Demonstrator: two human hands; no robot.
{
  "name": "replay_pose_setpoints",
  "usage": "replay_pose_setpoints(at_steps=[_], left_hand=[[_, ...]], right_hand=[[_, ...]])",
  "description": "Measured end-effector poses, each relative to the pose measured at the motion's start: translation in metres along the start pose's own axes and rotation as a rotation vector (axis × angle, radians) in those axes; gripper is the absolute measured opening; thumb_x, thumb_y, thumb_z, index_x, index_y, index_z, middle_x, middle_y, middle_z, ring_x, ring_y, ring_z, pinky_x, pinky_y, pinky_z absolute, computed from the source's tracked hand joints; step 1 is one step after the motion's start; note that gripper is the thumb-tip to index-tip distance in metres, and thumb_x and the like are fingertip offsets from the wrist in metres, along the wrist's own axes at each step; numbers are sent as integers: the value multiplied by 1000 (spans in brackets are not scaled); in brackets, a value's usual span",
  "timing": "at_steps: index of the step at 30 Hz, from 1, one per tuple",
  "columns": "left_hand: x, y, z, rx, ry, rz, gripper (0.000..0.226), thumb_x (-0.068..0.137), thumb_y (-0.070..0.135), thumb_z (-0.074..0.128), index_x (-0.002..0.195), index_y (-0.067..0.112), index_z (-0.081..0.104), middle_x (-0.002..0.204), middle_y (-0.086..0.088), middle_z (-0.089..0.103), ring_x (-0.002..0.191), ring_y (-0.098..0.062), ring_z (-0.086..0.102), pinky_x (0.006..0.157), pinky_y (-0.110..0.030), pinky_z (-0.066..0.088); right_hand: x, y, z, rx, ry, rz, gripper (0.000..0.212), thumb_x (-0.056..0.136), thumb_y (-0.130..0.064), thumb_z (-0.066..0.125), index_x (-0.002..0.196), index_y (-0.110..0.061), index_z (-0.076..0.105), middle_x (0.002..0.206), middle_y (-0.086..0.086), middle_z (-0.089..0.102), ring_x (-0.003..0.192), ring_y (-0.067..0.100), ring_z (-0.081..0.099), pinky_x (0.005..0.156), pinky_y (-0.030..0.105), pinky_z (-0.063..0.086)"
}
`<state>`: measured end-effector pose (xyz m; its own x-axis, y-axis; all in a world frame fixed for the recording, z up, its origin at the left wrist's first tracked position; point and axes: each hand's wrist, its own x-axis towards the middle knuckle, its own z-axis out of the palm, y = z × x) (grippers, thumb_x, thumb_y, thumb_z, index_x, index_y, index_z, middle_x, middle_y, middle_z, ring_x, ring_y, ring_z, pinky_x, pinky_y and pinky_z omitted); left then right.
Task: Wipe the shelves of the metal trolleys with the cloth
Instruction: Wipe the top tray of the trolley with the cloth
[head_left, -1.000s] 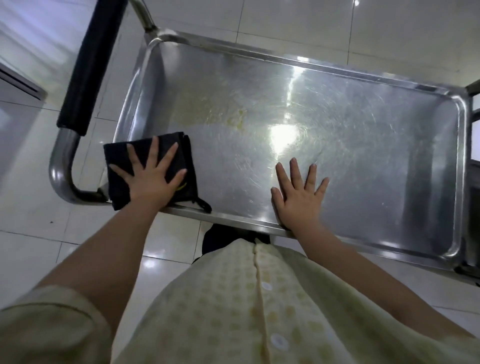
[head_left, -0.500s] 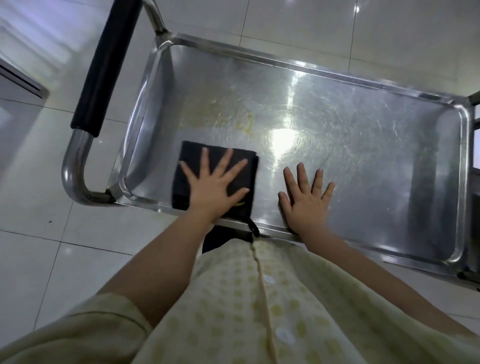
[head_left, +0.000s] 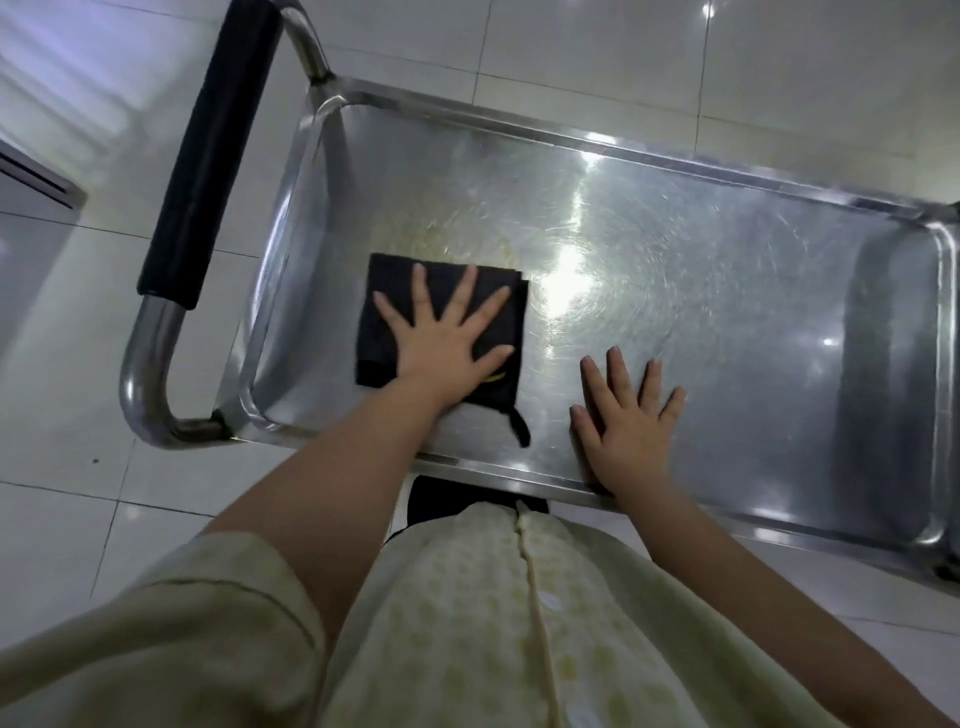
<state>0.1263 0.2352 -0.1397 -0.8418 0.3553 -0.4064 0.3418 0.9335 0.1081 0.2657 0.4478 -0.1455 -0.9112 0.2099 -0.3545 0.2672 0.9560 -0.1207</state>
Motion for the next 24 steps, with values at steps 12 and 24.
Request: replay_pose_setpoints(at_steps=[12, 24], left_hand=[[17, -46, -6, -38, 81, -141, 73, 85, 82, 21, 146, 59, -11, 160, 20, -19, 147, -37, -21, 103, -79, -11], [89, 64, -25, 31, 48, 101, 73, 84, 83, 11, 147, 56, -13, 162, 13, -20, 143, -46, -24, 101, -80, -6]], right_hand=[[80, 6, -21, 27, 54, 135, 63, 95, -65, 18, 152, -48, -5, 164, -11, -8, 148, 39, -17, 115, 63, -10], [84, 10, -18, -2, 50, 130, 64, 96, -63, 14, 154, -43, -6, 163, -10, -13, 147, 41, -19, 115, 65, -7]])
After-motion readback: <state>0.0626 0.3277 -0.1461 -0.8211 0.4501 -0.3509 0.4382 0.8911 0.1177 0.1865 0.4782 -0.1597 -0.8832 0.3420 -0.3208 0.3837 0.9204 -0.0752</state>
